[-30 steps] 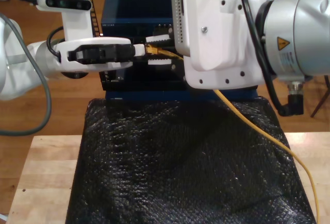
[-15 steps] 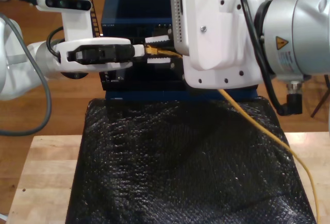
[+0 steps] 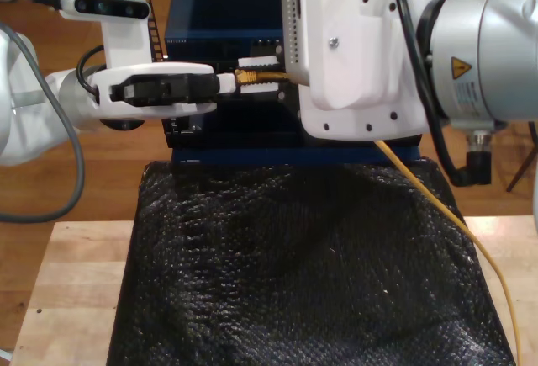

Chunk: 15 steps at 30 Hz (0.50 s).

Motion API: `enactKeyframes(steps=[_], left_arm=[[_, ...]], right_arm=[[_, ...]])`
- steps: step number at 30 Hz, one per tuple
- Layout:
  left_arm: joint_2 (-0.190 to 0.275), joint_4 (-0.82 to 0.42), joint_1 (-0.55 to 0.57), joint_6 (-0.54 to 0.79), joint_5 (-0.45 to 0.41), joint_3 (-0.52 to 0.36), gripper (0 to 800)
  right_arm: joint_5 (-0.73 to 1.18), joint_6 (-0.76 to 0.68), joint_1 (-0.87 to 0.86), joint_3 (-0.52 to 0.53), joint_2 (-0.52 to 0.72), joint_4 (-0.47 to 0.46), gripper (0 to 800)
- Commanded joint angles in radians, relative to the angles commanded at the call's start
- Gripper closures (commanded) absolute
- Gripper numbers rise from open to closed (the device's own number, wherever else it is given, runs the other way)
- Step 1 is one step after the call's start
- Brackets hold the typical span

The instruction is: Grab the cable and plug it in

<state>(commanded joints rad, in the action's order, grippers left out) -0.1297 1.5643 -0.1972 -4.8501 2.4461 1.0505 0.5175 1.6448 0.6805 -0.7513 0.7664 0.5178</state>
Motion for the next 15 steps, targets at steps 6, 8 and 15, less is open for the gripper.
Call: enactKeyframes(steps=[6, 8, 15], left_arm=[[0.000, 0.018, 0.000, 0.003, 0.015, 0.000, 252], [-0.002, 0.040, 0.000, 0.003, 0.015, -0.002, 162], [0.003, 0.054, -0.003, 0.002, 0.002, -0.002, 6]], right_arm=[[0.000, -0.002, 0.002, 0.006, 0.000, 0.000, 791], [0.000, -0.002, 0.000, 0.006, 0.000, 0.000, 794], [-0.002, -0.008, 0.002, 0.005, 0.000, 0.002, 799]])
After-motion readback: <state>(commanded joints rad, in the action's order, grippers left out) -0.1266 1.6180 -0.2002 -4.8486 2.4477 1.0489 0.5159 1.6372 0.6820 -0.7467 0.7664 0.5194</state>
